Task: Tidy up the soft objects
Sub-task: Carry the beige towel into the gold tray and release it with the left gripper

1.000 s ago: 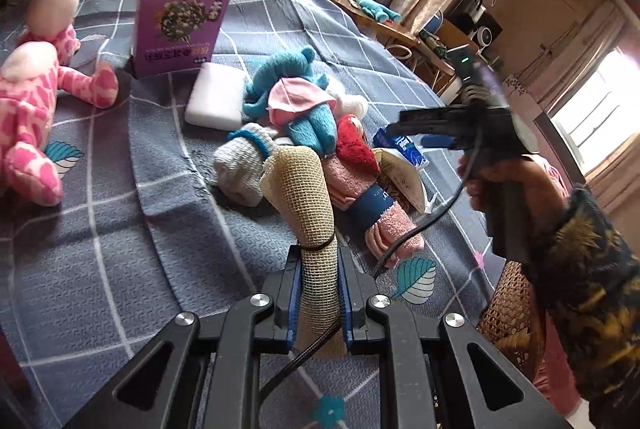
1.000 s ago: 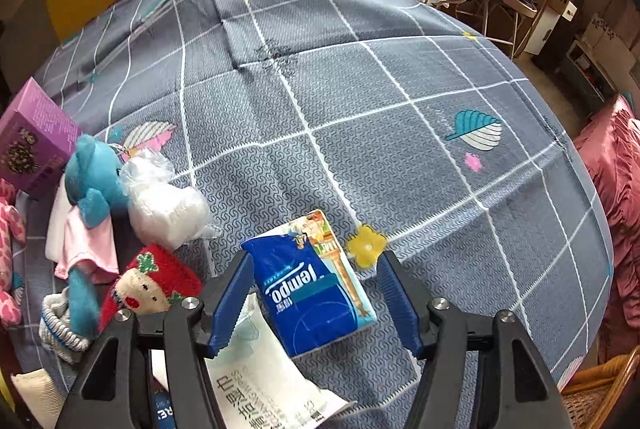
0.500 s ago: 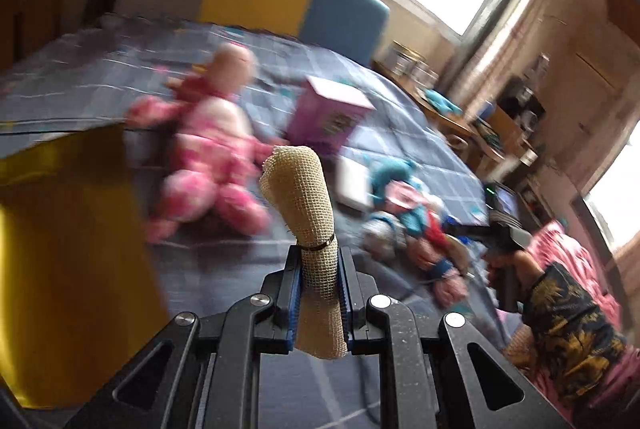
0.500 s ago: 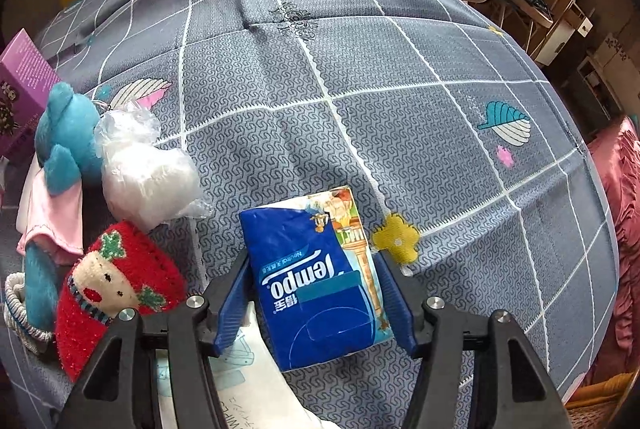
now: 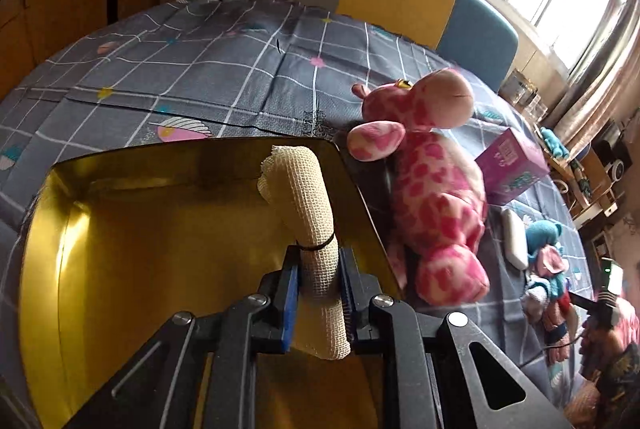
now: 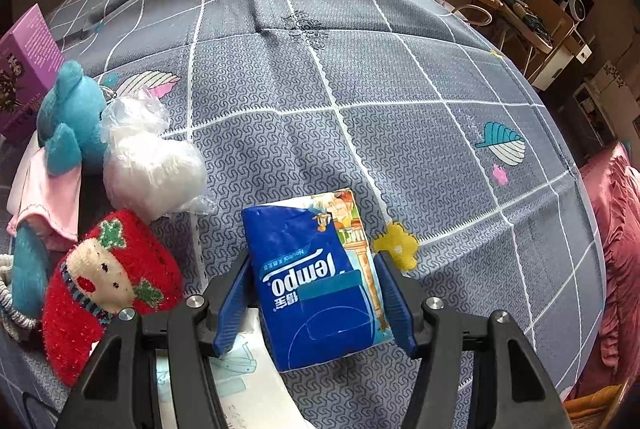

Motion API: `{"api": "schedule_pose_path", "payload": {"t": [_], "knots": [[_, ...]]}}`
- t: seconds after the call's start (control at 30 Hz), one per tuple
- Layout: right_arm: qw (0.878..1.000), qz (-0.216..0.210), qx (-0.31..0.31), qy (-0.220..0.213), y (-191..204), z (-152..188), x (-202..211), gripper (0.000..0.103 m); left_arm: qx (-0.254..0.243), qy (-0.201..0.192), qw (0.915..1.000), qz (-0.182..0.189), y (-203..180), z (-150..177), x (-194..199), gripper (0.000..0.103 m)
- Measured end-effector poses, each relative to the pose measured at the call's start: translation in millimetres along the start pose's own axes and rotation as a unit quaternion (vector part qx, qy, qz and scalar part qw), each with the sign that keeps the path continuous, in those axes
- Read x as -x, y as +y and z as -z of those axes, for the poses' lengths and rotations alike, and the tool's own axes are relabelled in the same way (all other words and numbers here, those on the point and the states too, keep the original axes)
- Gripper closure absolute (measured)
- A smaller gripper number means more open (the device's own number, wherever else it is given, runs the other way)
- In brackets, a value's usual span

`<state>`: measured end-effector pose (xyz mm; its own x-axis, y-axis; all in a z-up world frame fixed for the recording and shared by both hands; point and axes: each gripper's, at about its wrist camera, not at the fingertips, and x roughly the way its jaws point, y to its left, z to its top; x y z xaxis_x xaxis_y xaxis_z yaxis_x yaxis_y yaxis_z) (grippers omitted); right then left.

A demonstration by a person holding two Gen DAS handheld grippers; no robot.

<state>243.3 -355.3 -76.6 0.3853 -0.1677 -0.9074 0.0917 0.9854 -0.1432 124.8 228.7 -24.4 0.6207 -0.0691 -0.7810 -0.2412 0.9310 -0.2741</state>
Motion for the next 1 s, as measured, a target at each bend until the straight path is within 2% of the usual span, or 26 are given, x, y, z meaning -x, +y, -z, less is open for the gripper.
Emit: {"api": "schedule_pose_path", "payload": {"t": [0.07,0.17,0.27,0.5,0.73,0.87,1.0], "knots": [[1.0,0.004,0.006,-0.003,5.6,3.4,3.3,0.042,-0.007,0.006,0.9999,-0.007,-3.3,-6.4,-12.0,0.081],[1.0,0.006,0.009,-0.005,3.8,5.1,3.3,0.042,-0.011,0.006,0.9996,-0.023,-4.7,-14.9,-24.8,0.068],[1.0,0.007,0.011,-0.006,3.0,3.7,3.1,0.042,-0.008,-0.005,0.9995,-0.029,-6.3,-12.9,-19.6,0.058],[0.999,0.027,0.036,-0.021,10.4,3.1,4.2,0.045,0.004,-0.042,0.9979,-0.048,-16.0,21.7,27.5,0.05],[0.997,0.051,0.054,-0.035,18.4,6.0,9.9,0.046,0.008,-0.047,0.9977,-0.047,-25.9,61.8,62.4,0.043],[0.994,0.062,0.053,-0.07,22.7,8.0,26.4,0.046,0.005,-0.047,0.9974,-0.055,-26.9,76.1,72.5,0.042],[0.991,0.047,0.038,-0.117,24.3,7.9,54.8,0.046,0.006,-0.05,0.9967,-0.063,-22.1,85.2,78.5,0.041]]}}
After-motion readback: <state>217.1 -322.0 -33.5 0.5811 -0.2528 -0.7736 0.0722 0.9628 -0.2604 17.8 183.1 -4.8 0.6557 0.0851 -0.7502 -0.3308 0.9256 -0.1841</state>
